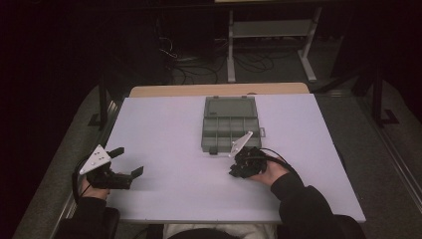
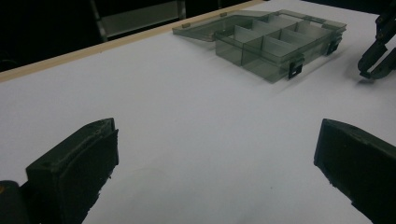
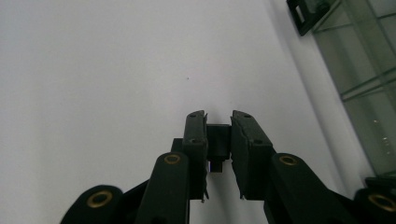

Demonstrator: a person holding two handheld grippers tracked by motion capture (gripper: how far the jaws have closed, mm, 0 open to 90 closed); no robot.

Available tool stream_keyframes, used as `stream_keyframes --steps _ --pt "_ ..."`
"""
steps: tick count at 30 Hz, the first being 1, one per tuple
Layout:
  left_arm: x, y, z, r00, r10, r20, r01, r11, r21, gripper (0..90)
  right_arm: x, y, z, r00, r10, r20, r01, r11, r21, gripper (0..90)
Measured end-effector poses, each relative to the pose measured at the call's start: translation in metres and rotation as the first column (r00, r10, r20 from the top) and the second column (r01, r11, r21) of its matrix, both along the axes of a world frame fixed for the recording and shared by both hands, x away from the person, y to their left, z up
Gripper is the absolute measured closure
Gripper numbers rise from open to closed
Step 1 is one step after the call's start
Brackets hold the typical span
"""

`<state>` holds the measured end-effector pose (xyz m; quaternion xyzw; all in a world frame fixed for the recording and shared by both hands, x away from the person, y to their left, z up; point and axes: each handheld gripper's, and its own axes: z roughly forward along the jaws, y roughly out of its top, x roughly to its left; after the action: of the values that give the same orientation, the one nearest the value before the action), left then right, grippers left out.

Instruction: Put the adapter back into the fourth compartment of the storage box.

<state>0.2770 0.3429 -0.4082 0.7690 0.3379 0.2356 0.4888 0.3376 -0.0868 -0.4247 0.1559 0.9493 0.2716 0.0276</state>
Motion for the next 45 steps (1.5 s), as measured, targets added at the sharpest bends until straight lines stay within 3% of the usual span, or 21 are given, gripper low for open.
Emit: stream_keyframes --steps 19,22,45 --pt "0.0 0.0 0.0 1.0 0.003 -0.003 -0.003 1.0 -0.002 0.0 0.003 -0.01 0.022 0.9986 -0.032 0.041 0.03 0.998 0.062 74.6" --pt "0.0 0.001 0.0 1.0 0.003 -0.003 -0.003 1.0 -0.002 0.0 0.006 -0.014 0.034 0.9976 -0.045 0.052 0.04 0.995 0.091 74.6" --pt "0.0 0.0 -0.001 1.0 0.002 -0.005 -0.002 1.0 -0.003 0.0 0.027 -0.024 0.062 0.9924 -0.089 0.085 0.08 0.991 0.109 74.6"
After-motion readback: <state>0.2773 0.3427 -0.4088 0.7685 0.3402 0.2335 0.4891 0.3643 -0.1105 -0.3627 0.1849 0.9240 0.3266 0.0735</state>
